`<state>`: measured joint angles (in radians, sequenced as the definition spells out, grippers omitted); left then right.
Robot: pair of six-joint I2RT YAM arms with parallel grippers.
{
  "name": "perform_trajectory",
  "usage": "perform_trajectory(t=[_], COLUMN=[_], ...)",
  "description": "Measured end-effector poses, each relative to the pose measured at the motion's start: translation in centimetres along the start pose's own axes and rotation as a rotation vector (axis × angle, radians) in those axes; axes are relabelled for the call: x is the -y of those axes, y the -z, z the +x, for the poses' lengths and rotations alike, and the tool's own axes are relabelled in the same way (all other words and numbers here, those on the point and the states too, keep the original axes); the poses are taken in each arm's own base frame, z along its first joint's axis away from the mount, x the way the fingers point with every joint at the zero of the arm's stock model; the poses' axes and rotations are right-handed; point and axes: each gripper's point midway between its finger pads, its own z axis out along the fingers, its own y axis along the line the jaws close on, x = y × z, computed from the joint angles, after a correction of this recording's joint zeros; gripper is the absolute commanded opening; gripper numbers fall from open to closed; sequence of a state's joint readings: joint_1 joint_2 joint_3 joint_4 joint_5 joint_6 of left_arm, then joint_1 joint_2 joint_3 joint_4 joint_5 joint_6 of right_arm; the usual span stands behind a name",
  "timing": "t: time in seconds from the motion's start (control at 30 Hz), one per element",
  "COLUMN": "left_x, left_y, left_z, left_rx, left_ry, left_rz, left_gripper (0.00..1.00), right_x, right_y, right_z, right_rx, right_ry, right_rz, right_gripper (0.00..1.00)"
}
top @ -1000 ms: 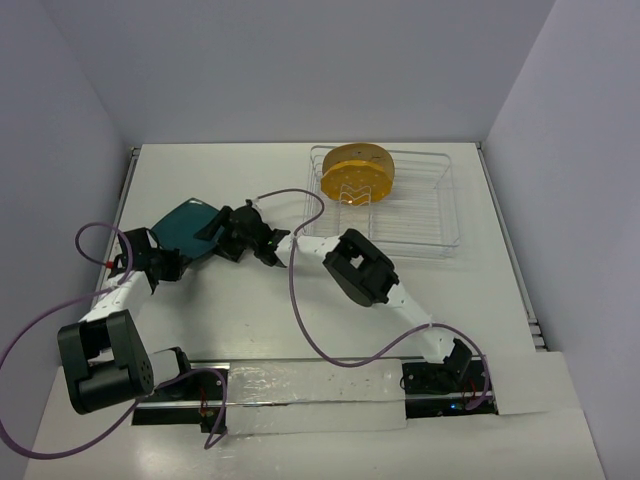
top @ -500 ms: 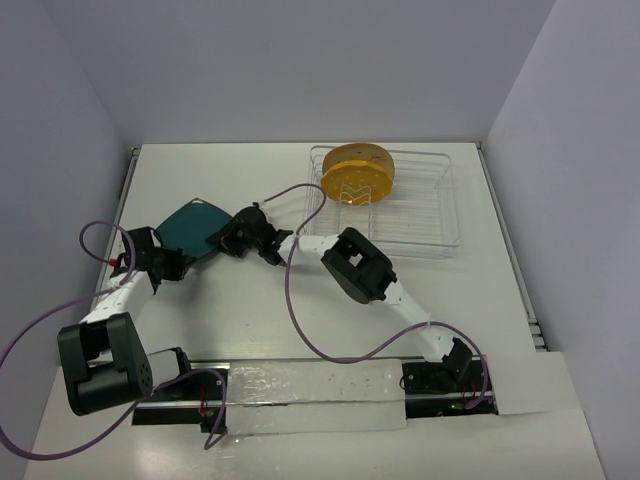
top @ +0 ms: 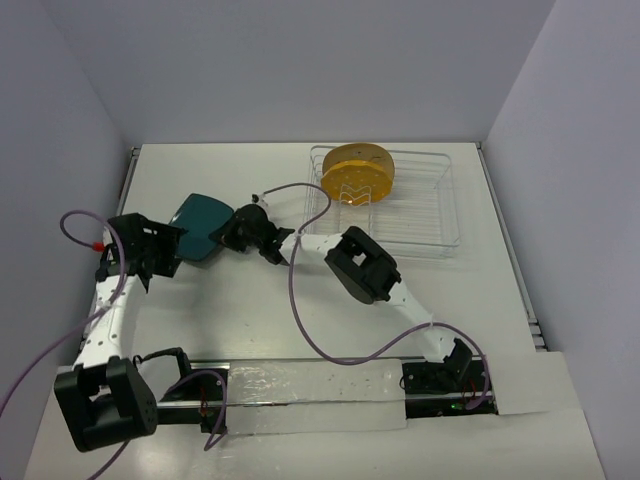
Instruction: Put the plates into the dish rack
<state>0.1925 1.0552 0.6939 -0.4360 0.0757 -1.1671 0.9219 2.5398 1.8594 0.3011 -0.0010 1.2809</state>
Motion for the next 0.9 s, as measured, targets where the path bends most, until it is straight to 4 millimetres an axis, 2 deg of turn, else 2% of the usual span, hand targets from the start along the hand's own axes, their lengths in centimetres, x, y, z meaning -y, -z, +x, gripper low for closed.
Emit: perform_trajectory(t=[0.17, 0.23, 0.33, 0.4, 0.47, 0.53, 0.6, 0.67, 0.73, 0.8, 0.83, 0.9], left_x=[4.8, 6.4, 8.1, 8.3, 8.1, 7.5, 7.0, 6.7, 6.3, 5.9, 5.9, 5.7], left_y=[5.9, 8.6, 12.1, 13.5, 14.3, 14.4, 14.4, 14.4, 14.1, 13.6, 13.3, 12.5], left_z=[-4.3, -6.1, -8.3, -9.1, -9.6, -9.7, -9.6, -9.5, -9.1, -8.6, -8.5, -8.4], left_rx=[0.192, 0.278, 0.385, 0.429, 0.456, 0.467, 0.468, 0.469, 0.452, 0.430, 0.418, 0.400], left_ry=[-0.010, -0.010, -0.016, -0.030, -0.044, -0.061, -0.078, -0.099, -0.127, -0.154, -0.167, -0.186], left_rz=[0.091, 0.117, 0.154, 0.146, 0.127, 0.100, 0.082, 0.081, 0.078, 0.069, 0.062, 0.039], left_gripper=[0.98, 0.99, 0.99, 0.99, 0.99, 0.99, 0.99, 0.99, 0.99, 0.99, 0.99, 0.99], right_x=[-0.9, -1.8, -4.7, -8.2, -12.2, -16.5, -20.5, -23.7, -25.5, -26.4, -26.6, -26.0], right_y=[2.0, 3.1, 6.2, 9.0, 12.6, 17.3, 22.6, 28.5, 34.2, 39.3, 41.2, 43.8], right_z=[-1.4, -2.1, -3.8, -5.3, -7.2, -9.7, -13.0, -16.5, -19.6, -22.4, -23.3, -24.1], right_rx=[0.017, 0.012, -0.003, -0.002, 0.010, 0.054, 0.141, 0.250, 0.353, 0.441, 0.468, 0.475], right_ry=[0.245, 0.377, 0.615, 0.746, 0.858, 0.962, 1.075, 1.221, 1.400, 1.576, 1.661, 1.816], right_rz=[-0.005, -0.014, -0.045, -0.111, -0.186, -0.257, -0.318, -0.354, -0.328, -0.248, -0.207, -0.132], right_gripper=[0.00, 0.00, 0.00, 0.00, 0.00, 0.00, 0.00, 0.00, 0.00, 0.00, 0.00, 0.00])
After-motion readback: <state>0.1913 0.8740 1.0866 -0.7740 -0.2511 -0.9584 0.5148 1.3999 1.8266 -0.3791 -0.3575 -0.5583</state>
